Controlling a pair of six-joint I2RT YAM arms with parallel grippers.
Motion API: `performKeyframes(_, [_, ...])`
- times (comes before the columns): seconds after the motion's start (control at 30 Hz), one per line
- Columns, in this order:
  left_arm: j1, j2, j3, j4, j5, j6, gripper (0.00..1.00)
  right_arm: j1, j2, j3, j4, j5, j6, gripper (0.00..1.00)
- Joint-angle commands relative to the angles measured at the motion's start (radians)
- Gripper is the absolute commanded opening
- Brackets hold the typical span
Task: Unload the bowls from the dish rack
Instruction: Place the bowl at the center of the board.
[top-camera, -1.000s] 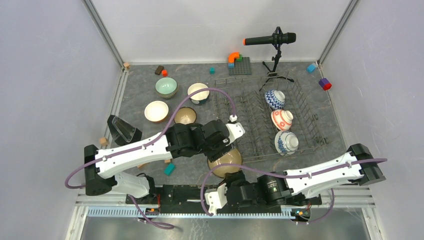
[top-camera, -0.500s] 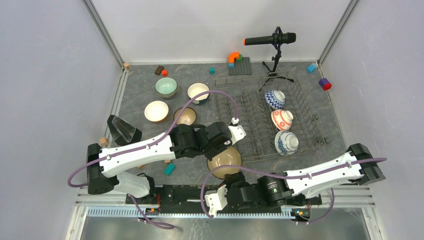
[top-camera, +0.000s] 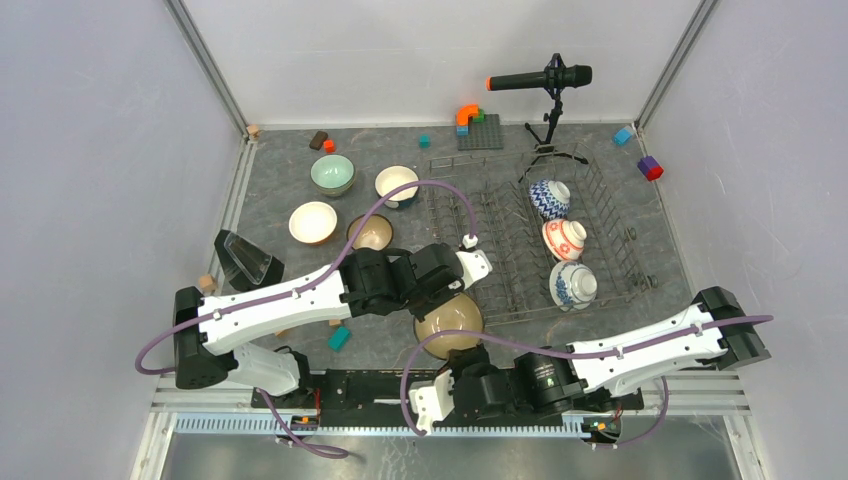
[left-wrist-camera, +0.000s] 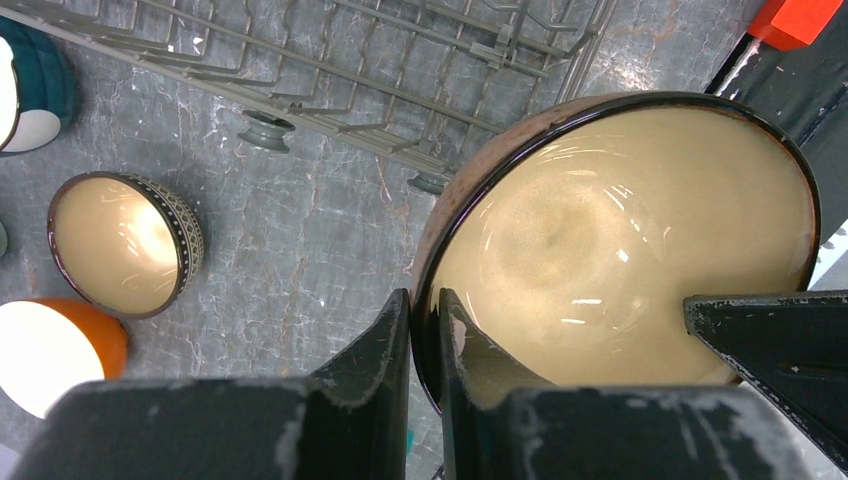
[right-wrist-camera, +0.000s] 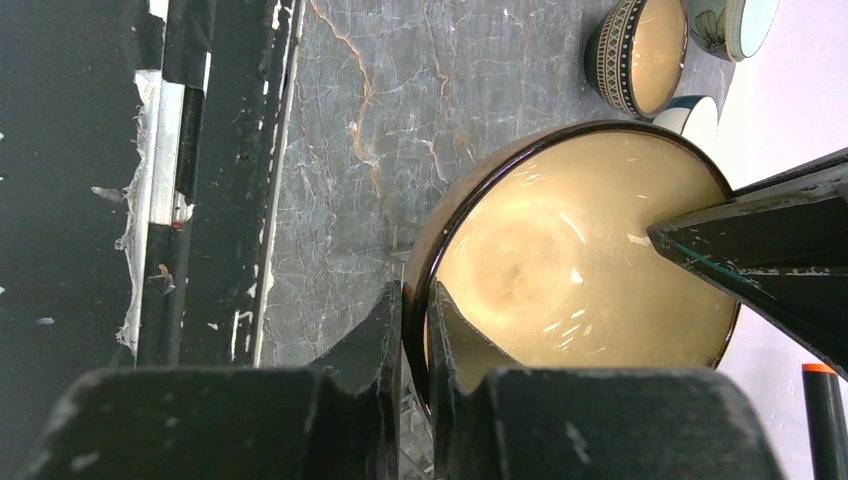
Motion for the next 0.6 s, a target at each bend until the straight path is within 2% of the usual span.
performKeyframes(0.0, [-0.013,-0.017,0.004,0.012,0.072,-0.006,0.02,0.004,-0.013,0.056,0.102,0.108,-0.022,0.17])
performKeyframes(0.17, [-0.012,-0.045,-0.004,0.042,0.086,-0.015,0.02,0.005,-0.018,0.055,0.107,0.101,-0.012,0.39])
performKeyframes(0.43, [-0.014,-0.074,-0.014,0.073,0.078,-0.034,0.02,0.007,-0.051,0.057,0.119,0.095,0.009,0.64])
performKeyframes(0.5, [-0.012,-0.083,-0.016,0.082,0.074,-0.041,0.02,0.007,-0.073,0.061,0.128,0.088,0.022,0.72])
performKeyframes(0.57, [-0.012,-0.093,-0.02,0.095,0.078,-0.045,0.02,0.007,-0.096,0.064,0.136,0.072,0.032,0.76])
